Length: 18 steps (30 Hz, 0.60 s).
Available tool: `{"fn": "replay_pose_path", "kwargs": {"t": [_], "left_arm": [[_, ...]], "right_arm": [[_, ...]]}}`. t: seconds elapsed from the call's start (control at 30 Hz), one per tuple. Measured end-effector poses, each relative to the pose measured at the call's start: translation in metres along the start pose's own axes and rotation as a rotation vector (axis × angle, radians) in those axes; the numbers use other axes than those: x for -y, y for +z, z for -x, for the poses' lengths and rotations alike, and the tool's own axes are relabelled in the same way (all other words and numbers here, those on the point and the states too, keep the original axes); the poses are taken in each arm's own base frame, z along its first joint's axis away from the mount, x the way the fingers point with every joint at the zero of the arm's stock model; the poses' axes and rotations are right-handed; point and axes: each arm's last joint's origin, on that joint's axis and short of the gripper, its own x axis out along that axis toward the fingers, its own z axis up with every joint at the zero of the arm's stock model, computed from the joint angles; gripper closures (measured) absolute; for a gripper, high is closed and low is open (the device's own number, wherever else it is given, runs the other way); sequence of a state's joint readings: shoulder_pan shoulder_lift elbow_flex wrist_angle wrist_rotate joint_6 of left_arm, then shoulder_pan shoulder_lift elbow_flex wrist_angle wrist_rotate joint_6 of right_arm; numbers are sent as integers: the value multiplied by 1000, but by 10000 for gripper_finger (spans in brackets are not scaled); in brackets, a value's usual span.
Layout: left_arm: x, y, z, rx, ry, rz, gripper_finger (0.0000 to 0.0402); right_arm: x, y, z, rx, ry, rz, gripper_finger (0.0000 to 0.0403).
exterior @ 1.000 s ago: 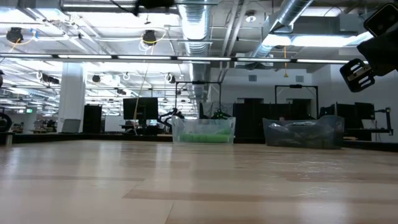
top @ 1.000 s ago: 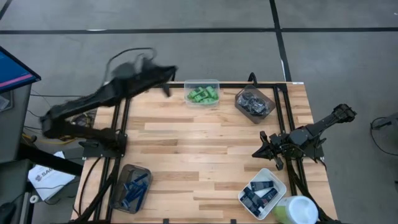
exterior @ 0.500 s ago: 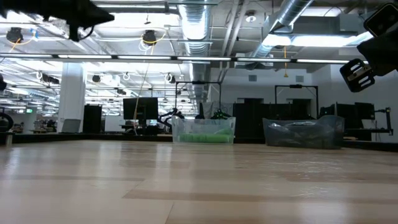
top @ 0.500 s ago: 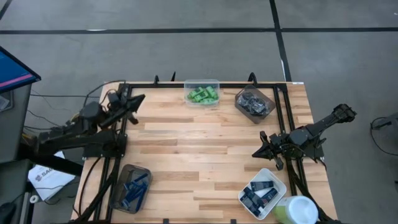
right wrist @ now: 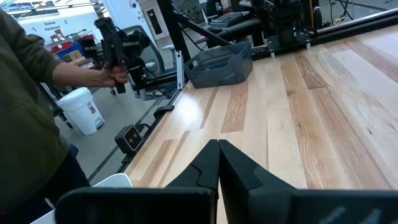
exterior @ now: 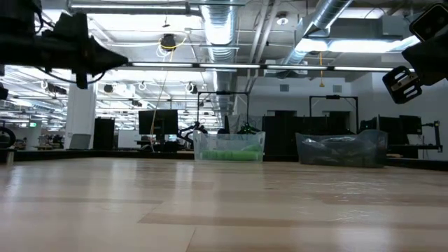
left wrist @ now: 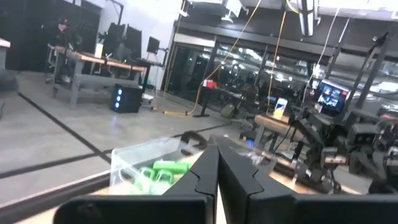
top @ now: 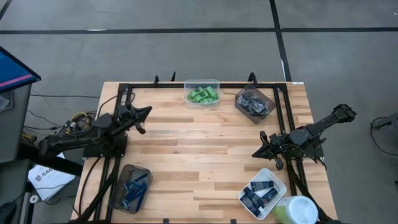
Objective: Pick & Place Travel size toiletries
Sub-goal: Return to Home Position
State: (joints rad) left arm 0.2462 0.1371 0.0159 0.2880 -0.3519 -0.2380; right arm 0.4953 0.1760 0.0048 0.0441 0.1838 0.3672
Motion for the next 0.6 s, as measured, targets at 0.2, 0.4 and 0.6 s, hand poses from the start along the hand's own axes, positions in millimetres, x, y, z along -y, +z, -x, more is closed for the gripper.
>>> {"fn": "replay_pose_path", "kwargs": {"t": [0.2,0.4,0.6], "left_arm": [[2,-5,0,-39,-103,-52,401],[5,-6,1,-66,-219,-49,401],[8,-6,2,-68,-224,-59,401]], "right_arm": [[0,0,0,0,0,0,403],[0,0,0,0,0,0,403],[0,0,0,0,0,0,403]]}}
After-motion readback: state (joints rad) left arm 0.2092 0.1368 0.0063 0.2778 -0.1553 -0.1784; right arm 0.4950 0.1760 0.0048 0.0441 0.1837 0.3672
